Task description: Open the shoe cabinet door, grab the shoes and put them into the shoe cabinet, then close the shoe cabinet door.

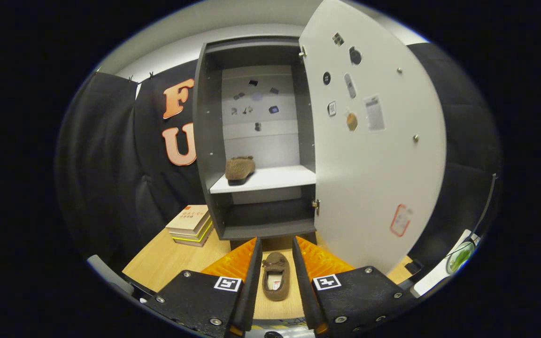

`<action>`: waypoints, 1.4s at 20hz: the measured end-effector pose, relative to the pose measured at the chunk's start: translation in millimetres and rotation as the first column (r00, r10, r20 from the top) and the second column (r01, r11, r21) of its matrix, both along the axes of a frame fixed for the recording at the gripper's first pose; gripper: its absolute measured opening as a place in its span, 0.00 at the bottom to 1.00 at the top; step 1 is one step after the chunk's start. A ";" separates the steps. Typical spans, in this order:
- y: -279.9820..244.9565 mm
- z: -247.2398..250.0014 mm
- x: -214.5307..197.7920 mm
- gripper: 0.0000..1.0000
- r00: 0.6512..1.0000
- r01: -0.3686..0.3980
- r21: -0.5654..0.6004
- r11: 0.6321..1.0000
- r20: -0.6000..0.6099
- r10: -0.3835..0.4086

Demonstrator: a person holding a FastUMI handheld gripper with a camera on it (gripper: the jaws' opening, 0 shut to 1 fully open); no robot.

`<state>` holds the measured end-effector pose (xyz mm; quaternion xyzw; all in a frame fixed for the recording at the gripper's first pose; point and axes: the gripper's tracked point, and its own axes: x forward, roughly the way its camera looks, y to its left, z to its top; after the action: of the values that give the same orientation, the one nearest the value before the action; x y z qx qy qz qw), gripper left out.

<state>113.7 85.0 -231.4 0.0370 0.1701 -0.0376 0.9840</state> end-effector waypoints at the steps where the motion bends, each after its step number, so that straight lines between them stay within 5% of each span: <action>1: 5.5 -18.2 6.4 0.42 1.000 -0.011 -0.002 1.000 -0.013 0.011; 7: 23.3 -115.6 42.5 0.43 0.995 -0.035 0.052 0.998 -0.086 0.039; 15: 37.7 -224.9 74.9 0.72 0.977 -0.035 0.059 0.998 -0.208 0.047; 19: 47.5 -252.3 87.7 0.81 0.971 -0.038 0.079 0.996 -0.233 0.055; 28: 54.4 -288.2 130.4 0.80 0.960 -0.072 0.024 0.997 -0.271 0.076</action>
<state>244.1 139.4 -519.6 0.0321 0.3052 -0.0045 0.9517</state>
